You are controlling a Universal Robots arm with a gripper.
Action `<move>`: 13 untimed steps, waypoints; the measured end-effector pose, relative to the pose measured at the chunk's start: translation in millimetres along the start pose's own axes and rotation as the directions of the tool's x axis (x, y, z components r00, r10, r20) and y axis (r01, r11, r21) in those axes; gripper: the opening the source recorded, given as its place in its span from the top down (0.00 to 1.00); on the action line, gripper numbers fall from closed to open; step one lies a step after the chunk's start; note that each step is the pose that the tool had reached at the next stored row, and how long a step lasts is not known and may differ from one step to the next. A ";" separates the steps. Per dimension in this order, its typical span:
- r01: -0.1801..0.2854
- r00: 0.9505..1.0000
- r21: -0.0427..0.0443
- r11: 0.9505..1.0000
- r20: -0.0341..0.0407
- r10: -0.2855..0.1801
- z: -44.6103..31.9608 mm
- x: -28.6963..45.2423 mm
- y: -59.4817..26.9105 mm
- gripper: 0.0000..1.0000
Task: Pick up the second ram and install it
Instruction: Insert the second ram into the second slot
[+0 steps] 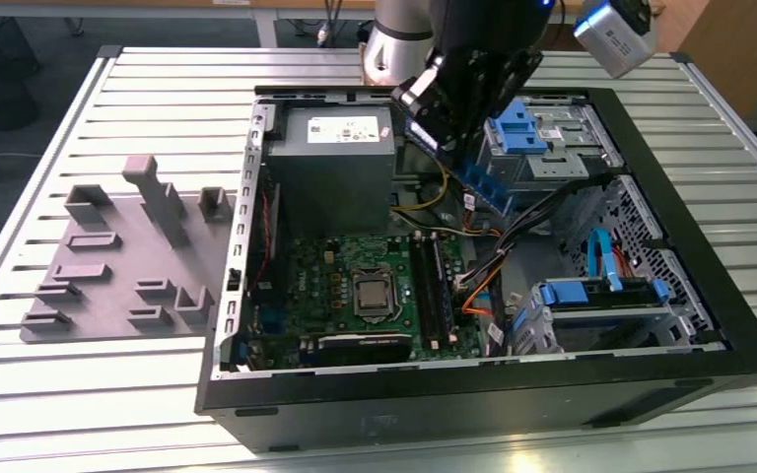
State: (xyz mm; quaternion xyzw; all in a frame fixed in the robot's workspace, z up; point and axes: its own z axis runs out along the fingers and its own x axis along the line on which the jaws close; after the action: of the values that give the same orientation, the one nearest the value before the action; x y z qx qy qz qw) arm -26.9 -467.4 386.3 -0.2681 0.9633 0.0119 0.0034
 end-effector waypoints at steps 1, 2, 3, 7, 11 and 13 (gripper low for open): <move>-0.018 1.000 0.000 1.000 0.000 0.018 0.2 0.0 0.0 0.86; -0.035 0.999 0.001 0.999 0.001 0.035 0.4 0.0 0.0 0.86; -0.053 0.999 0.001 0.999 0.001 0.053 0.7 0.0 0.0 0.86; -0.125 0.992 0.002 0.992 0.002 0.125 1.5 0.0 0.0 0.86; -0.195 0.981 0.003 0.981 0.004 0.195 2.3 0.0 0.0 0.86; -0.231 0.973 0.004 0.973 0.005 0.231 2.8 0.1 -0.1 0.86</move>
State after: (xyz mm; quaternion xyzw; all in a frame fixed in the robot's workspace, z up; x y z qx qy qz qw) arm -26.9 -467.4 383.6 -0.1540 0.9880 0.0107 0.0045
